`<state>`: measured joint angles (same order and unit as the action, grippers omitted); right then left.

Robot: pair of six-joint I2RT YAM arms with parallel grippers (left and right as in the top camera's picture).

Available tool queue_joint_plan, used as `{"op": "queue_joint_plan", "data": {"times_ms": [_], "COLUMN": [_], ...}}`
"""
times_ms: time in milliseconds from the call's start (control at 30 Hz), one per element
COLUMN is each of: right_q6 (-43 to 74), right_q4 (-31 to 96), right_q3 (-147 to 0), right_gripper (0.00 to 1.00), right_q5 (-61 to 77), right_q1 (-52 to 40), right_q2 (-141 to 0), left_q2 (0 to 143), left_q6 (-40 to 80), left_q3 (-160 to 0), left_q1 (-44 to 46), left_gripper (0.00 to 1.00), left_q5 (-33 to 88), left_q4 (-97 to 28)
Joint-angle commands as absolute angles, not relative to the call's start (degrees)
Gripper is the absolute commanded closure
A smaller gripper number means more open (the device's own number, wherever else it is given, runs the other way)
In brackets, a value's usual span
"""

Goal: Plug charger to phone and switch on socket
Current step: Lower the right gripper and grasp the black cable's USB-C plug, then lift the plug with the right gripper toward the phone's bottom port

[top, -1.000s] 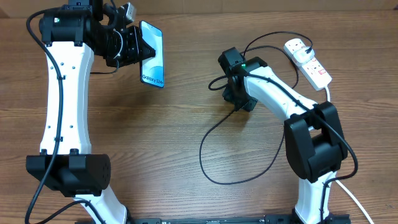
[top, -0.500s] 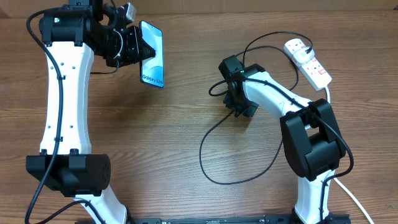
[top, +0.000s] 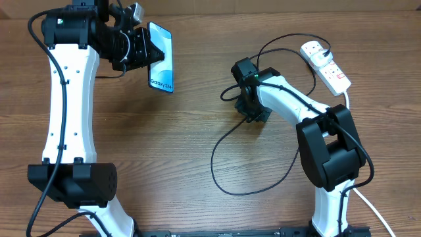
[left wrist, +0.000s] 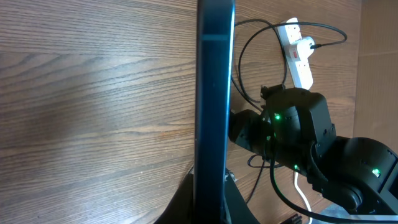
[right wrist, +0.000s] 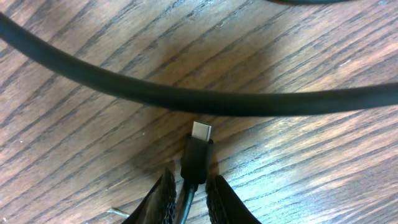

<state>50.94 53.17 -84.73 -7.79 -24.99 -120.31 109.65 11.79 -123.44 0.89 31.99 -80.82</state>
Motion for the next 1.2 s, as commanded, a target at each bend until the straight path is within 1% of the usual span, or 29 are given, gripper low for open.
{"op": "queue_joint_plan", "data": {"times_ms": [0, 267, 333, 367, 433, 500, 567, 633, 767, 900, 933, 967, 1067, 1167], "right_q6": [50.9, 50.8, 50.8, 50.7, 50.7, 50.3, 46.4, 44.1, 38.3, 27.6, 26.0, 22.0, 14.8, 11.4], "right_q4": [53.0, 52.8, 52.8, 52.8, 52.7, 52.8, 52.9, 54.7, 58.1, 60.4, 61.1, 63.3, 67.9, 69.0], "right_q3": [-84.3, -83.6, -83.6, -83.6, -83.6, -84.1, -85.5, -87.8, -90.5, -90.5, -90.5, -90.5, -90.5, -90.5], "right_gripper": [0.82, 0.82, 0.86, 0.91, 0.96, 0.96, 0.96, 0.96, 0.96, 0.96, 0.96, 0.96, 0.96, 0.96], "right_q5": [-8.5, -8.1, -8.0, -7.9, -7.9, -7.4, -4.4, -1.6, 7.7, 23.7, 26.0, 31.4, 39.7, 46.8], "right_q1": [-25.0, -25.0, -25.0, -25.0, -25.0, -25.0, -25.0, -25.0, -25.0, -25.0, -25.0, -25.0, -25.0, -25.0], "right_q2": [-120.6, -120.6, -120.6, -120.6, -120.6, -120.6, -120.2, -118.3, -109.4, -97.6, -95.9, -91.8, -84.6, -80.7], "left_q2": [109.4, 109.4, 109.4, 109.4, 109.4, 109.4, 109.4, 109.4, 109.4, 109.4, 109.4, 109.4, 109.4, 109.4], "left_q6": [10.7, 10.7, 10.7, 10.7, 10.7, 10.7, 10.9, 10.9, 10.7, 11.0, 11.2, 12.3, 16.6, 16.8], "left_q3": [-123.8, -123.8, -123.8, -123.8, -123.8, -123.8, -123.8, -123.8, -123.8, -123.8, -123.8, -123.8, -123.8, -123.8], "left_q1": [1.0, 1.0, 1.0, 1.0, 1.0, 1.0, 1.1, 1.2, 1.1, 1.1, 1.1, 1.0, 0.3, -0.2], "left_gripper": [0.96, 0.96, 0.96, 0.96, 0.96, 0.96, 0.96, 0.96, 0.96, 0.96, 0.96, 0.96, 0.96, 0.96], "left_q5": [34.0, 34.0, 34.1, 34.1, 34.1, 34.1, 35.1, 39.0, 52.0, 63.1, 64.5, 66.1, 67.4, 75.9], "left_q4": [-80.6, -80.8, -80.8, -80.8, -80.8, -80.8, -81.1, -81.2, -80.3, -79.2, -78.9, -78.3, -77.6, -75.4]}}
